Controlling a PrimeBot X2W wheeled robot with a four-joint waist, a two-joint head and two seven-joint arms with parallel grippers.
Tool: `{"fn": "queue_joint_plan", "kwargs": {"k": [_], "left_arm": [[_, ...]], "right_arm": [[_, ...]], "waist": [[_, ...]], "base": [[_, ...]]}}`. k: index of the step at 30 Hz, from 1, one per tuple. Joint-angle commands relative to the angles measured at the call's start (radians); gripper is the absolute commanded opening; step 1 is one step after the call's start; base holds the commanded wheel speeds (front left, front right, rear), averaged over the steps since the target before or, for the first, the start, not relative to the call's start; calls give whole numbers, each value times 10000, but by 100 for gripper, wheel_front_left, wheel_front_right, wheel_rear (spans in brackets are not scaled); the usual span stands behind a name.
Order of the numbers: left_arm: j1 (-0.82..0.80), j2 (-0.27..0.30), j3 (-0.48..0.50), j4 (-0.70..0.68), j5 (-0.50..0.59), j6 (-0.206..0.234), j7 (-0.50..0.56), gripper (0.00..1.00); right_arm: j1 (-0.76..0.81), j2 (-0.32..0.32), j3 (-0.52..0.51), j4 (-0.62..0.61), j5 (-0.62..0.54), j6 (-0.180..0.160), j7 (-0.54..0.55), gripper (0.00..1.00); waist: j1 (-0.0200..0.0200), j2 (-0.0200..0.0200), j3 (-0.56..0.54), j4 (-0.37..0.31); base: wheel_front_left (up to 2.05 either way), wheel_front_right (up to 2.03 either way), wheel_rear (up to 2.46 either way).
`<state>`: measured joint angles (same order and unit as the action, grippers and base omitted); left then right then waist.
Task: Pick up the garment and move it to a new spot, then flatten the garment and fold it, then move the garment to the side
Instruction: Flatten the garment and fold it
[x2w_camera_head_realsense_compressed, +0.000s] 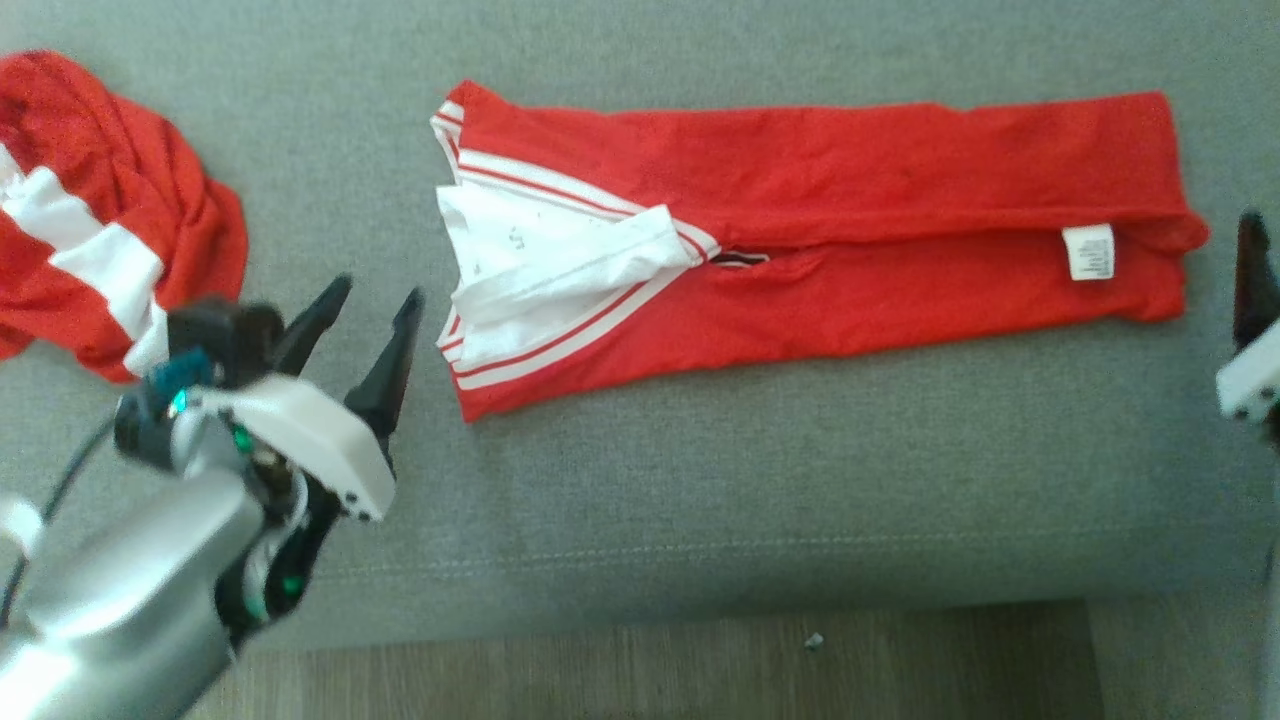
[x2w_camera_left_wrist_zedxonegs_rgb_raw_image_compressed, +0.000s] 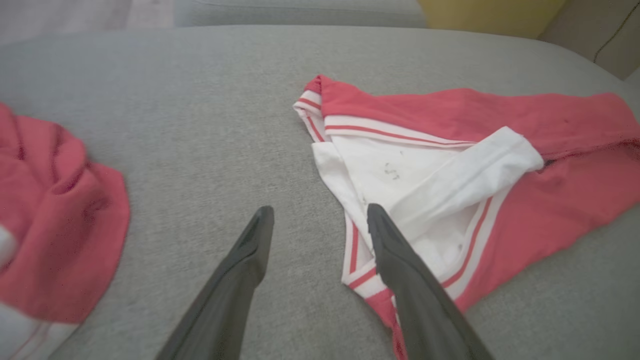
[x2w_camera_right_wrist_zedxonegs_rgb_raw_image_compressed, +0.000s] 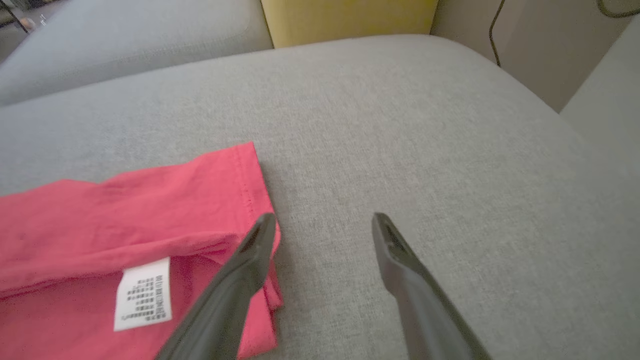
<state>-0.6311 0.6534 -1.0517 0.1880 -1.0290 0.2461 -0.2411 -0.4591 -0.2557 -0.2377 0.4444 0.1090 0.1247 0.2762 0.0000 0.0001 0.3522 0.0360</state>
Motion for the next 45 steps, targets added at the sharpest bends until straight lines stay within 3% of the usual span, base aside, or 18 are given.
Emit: {"fn": "queue_joint_plan", "kwargs": {"k": [1,7,13,19,24,36,37,39,45], "left_arm": [[95,286,613,-260,190,278,-146,100],[2016,-649,2540,-1630,2487,2035,-202,100],[3690,-1778,3535,-2509,5128,2556,-204,100],[4458,-2743,3908,-2693,6732,2339,-205,100],[4793,-3315,4205,-2637,7299,1888,-205,100],[5084,-4014,4986,-2458,7978,1001,-206,100],[5122,-4036,5021,-2428,8007,888,-206,100],[5166,-4019,5078,-2348,8141,688,-206,100],[5377,-3909,5485,-2220,8414,293,-206,100]], "right_arm": [[219,121,35,-467,-63,60,-198,100],[677,1079,-814,-463,120,60,-940,100],[166,1123,-1625,577,-23,60,-1117,100],[-634,478,-2696,2061,-922,60,-888,100],[-1231,-14,-3431,3212,-1928,60,-585,100],[-1818,77,-3406,5134,-2883,60,268,100],[-1829,110,-3328,5261,-2896,60,335,91],[-1853,170,-3092,5466,-2886,60,386,3],[-1813,-117,-2538,5424,-2517,60,-269,0]], "waist": [[0,-1,-347,-39],[0,-1,-995,228],[0,-1,-1311,998],[0,-1,-1332,1960],[0,-1,-1204,2494],[0,-1,-1156,2591],[0,-1,-1177,2547],[0,-1,-1229,2428],[0,-1,-1511,1830]], "base": [[0,0,0],[0,0,0],[0,0,0],[0,0,0],[0,0,0],[0,0,0],[0,0,0],[0,0,0],[0,0,0]]}}
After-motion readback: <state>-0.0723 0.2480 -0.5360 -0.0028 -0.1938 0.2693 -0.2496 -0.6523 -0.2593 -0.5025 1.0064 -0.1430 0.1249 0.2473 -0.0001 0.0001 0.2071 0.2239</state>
